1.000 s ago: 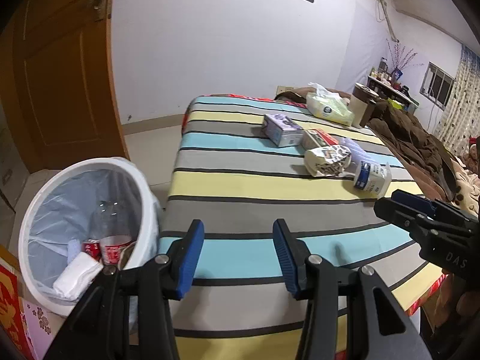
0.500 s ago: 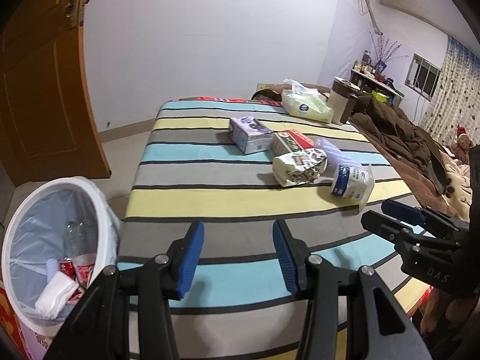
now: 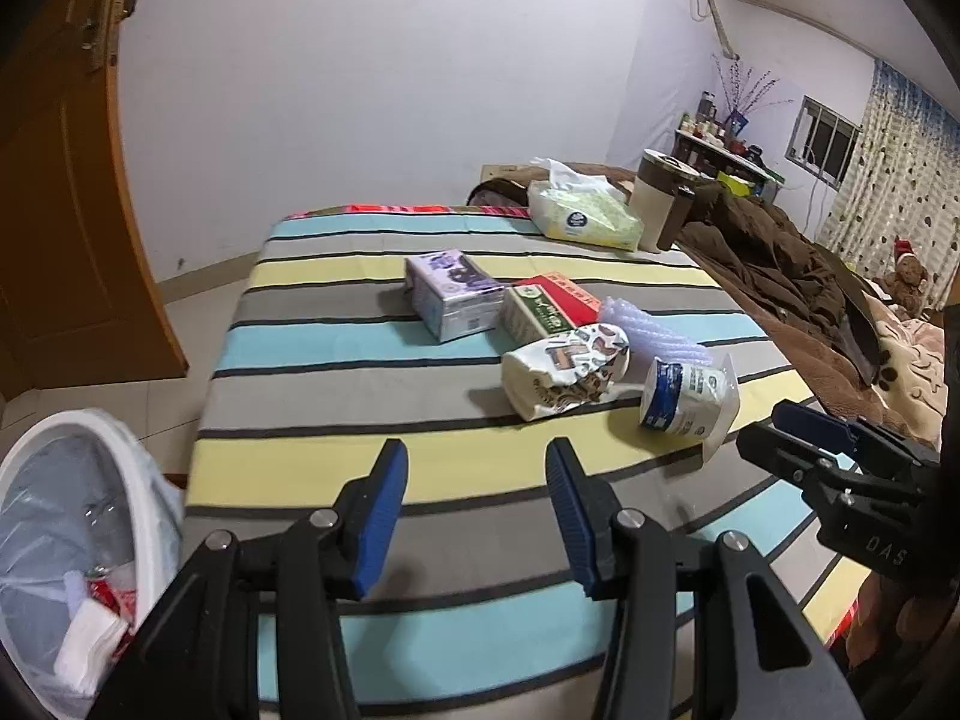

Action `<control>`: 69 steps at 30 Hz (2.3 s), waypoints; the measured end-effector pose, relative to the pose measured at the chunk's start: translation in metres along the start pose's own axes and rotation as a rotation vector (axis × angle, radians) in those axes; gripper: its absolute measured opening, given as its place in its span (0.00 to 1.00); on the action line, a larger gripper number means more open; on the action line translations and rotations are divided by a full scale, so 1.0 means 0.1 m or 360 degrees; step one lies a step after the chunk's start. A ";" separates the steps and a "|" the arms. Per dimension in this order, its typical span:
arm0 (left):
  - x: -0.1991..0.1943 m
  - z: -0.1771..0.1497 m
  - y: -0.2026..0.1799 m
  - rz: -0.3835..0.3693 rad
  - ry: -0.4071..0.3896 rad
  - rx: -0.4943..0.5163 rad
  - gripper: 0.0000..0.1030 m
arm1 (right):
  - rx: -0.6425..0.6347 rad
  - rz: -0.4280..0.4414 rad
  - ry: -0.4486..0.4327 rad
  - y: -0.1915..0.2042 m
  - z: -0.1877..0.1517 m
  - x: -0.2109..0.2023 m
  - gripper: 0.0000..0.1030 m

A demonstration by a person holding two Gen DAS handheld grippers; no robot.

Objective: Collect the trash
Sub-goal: 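Move both tools back over the table toward the remaining trash, then grasp the patterned snack bag with the left gripper while the right gripper grasps the yogurt cup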

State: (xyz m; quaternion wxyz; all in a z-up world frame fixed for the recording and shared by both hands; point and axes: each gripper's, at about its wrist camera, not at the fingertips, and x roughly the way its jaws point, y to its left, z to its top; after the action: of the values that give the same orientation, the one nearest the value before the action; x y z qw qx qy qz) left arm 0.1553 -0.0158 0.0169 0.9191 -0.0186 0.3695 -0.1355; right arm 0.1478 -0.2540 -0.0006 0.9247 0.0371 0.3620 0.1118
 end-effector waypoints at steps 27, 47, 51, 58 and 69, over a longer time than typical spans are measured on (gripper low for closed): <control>0.83 0.38 -0.18 -0.0173 0.0102 0.0151 0.61 | 0.0039 0.0117 0.0150 -0.37 0.12 0.62 0.62; 1.07 0.27 -0.39 -0.0248 0.0185 0.0275 0.45 | 0.0086 0.0114 0.0098 -0.56 0.08 0.50 0.24; 1.00 0.22 -0.41 -0.0224 0.0172 0.0283 0.31 | 0.0099 0.0092 0.0097 -0.59 0.07 0.48 0.17; 0.86 0.18 -0.41 -0.0167 0.0140 0.0270 0.32 | 0.0090 0.0065 0.0068 -0.56 0.07 0.38 0.07; 0.61 0.13 -0.40 -0.0134 0.0090 0.0239 0.32 | 0.0062 0.0067 0.0021 -0.50 0.05 0.22 0.05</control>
State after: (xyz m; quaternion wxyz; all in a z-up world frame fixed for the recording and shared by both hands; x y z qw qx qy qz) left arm 0.1971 -0.0713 -0.0097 0.9006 0.0386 0.3829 -0.2020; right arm 0.1759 -0.2975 -0.0190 0.9189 0.0619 0.3692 0.1245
